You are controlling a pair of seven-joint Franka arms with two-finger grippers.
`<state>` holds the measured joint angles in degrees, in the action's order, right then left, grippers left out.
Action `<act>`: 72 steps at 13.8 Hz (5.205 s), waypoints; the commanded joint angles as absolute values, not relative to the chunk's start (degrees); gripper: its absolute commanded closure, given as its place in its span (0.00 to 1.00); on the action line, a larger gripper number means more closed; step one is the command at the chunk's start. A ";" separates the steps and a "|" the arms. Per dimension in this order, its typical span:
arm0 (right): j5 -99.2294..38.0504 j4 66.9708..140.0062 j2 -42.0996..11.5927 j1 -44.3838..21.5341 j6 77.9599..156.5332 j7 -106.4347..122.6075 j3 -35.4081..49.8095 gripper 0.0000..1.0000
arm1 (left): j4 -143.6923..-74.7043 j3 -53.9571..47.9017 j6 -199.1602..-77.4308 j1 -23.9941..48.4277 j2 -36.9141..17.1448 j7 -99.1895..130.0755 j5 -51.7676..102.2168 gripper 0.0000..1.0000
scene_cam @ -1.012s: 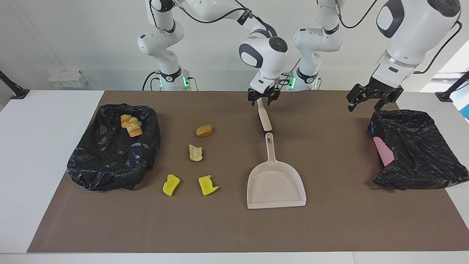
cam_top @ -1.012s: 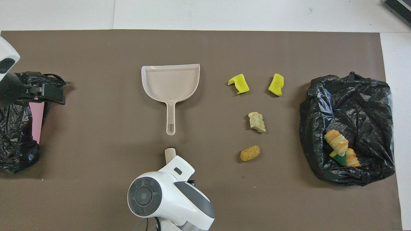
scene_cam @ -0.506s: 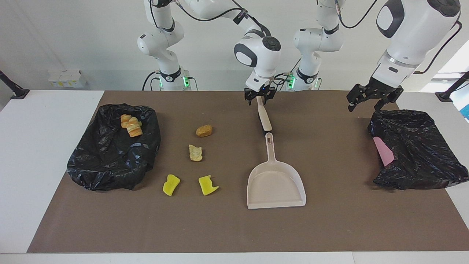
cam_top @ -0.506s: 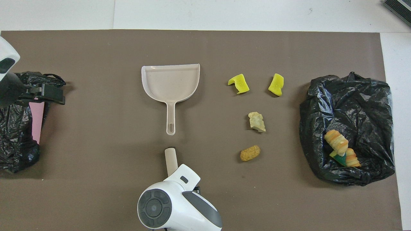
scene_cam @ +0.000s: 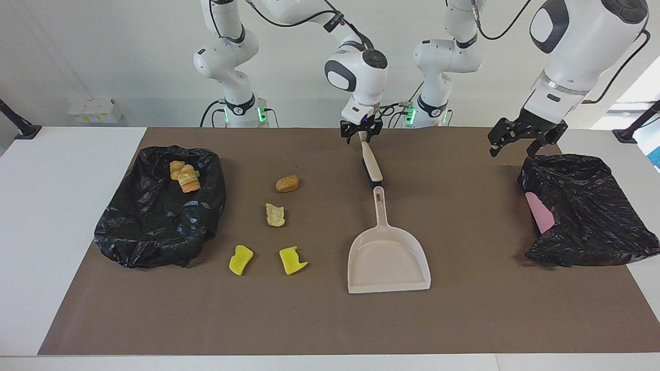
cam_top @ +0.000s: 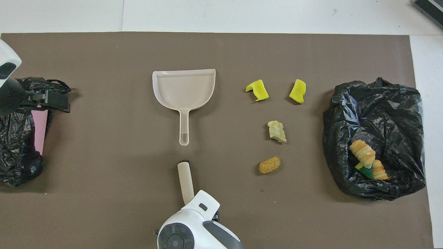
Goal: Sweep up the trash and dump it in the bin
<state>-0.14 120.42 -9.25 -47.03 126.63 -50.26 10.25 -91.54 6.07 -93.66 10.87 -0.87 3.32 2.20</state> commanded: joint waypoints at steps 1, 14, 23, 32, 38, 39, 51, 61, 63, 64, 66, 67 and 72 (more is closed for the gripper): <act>-1.84 122.52 -8.00 -46.93 129.37 -51.24 10.37 0.27 | -91.32 6.94 -92.99 11.87 -0.44 2.90 1.05 0.00; -6.24 120.93 -8.44 -48.87 129.37 -50.28 10.37 0.30 | -91.58 6.77 -93.43 12.57 -0.44 3.43 1.40 0.00; -6.24 123.49 -7.03 -48.96 128.85 -46.76 10.46 0.94 | -95.36 6.50 -101.24 15.82 -2.20 3.52 1.93 0.00; -5.36 123.40 0.42 -42.03 121.14 -47.82 10.11 1.00 | -99.22 6.50 -107.91 20.46 -3.86 7.62 1.93 0.00; -0.46 123.49 6.06 -33.15 114.53 -47.90 10.02 1.00 | -103.36 6.50 -123.02 29.35 -12.37 19.58 1.93 0.00; 0.69 123.49 6.59 -32.09 113.83 -47.90 9.93 1.00 | -103.79 6.50 -125.13 30.49 -13.70 20.64 1.93 0.00; 5.72 132.35 8.09 -19.77 105.21 -52.19 10.28 1.00 | -110.92 6.59 -132.36 37.35 -15.82 25.40 1.67 0.45; -3.87 132.55 -0.43 -23.56 120.84 -63.46 10.28 1.00 | -110.22 7.21 -128.60 35.24 -13.10 15.06 -1.21 1.00; -3.78 129.74 -2.63 -23.20 122.94 -62.67 10.28 1.00 | -110.21 7.38 -124.39 34.72 -11.61 8.04 -2.20 1.00; -3.78 128.60 -3.68 -23.12 124.87 -62.49 10.28 1.00 | -110.21 7.38 -122.36 34.28 -10.73 4.08 -4.29 1.00; -3.78 125.26 -7.28 -23.03 127.08 -62.49 10.28 1.00 | -110.21 7.56 -120.68 33.67 -9.06 -3.30 -7.29 1.00; -3.87 123.85 -8.25 -22.85 127.18 -62.06 10.28 1.00 | -110.21 7.56 -119.80 31.83 -8.36 -8.13 -7.29 1.00; -5.79 121.90 -9.14 -23.64 126.04 -50.75 10.37 1.00 | -111.00 7.47 -118.12 27.08 -6.77 -33.53 -7.21 1.00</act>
